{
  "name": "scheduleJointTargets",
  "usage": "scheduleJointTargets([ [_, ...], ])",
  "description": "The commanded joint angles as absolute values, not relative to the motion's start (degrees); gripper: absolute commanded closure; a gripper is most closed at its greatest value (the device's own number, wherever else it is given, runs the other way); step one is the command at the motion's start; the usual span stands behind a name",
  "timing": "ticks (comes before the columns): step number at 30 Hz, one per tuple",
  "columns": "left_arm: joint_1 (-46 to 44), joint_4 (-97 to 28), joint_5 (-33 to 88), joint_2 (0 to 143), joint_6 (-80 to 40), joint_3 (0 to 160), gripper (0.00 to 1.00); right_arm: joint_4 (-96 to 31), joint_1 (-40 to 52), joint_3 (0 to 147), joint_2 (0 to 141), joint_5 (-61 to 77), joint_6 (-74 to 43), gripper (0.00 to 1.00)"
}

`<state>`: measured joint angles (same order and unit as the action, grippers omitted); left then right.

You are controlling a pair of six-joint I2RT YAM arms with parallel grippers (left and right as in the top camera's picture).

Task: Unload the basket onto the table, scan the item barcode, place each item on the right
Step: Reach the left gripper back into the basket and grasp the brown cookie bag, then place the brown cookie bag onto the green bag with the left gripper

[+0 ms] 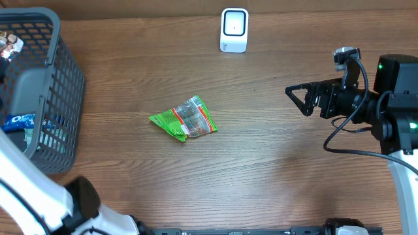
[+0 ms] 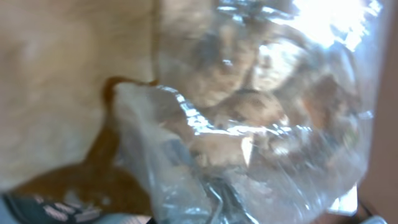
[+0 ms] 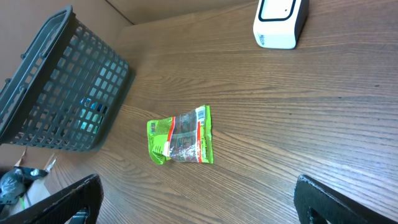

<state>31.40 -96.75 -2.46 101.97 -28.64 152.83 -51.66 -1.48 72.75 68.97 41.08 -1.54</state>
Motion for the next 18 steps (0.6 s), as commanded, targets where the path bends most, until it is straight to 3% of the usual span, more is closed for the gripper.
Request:
scheduleJointTargets([
  [1,26.7,-96.8,10.6,102.1,-21.5,150.1,0.96,-51.3,-1.6,73.9,68.9,41.0,-1.7,0.01],
  [8,11.2,-96.8,13.0,101.8,-19.2,137.6,0.96,-51.4,-1.6,73.9,68.9,41.0,-1.7,0.02],
  [12,0.3,-95.9,9.6,101.9,-19.0,119.8,0.96,-51.5,-1.6,73.9,68.9,41.0,-1.7,0.02],
  [18,-8.3,-87.0,8.6,102.0,-20.0,96.5,0.96,-51.4,-1.6,73.9,68.9,39.9,-1.7,0.02],
])
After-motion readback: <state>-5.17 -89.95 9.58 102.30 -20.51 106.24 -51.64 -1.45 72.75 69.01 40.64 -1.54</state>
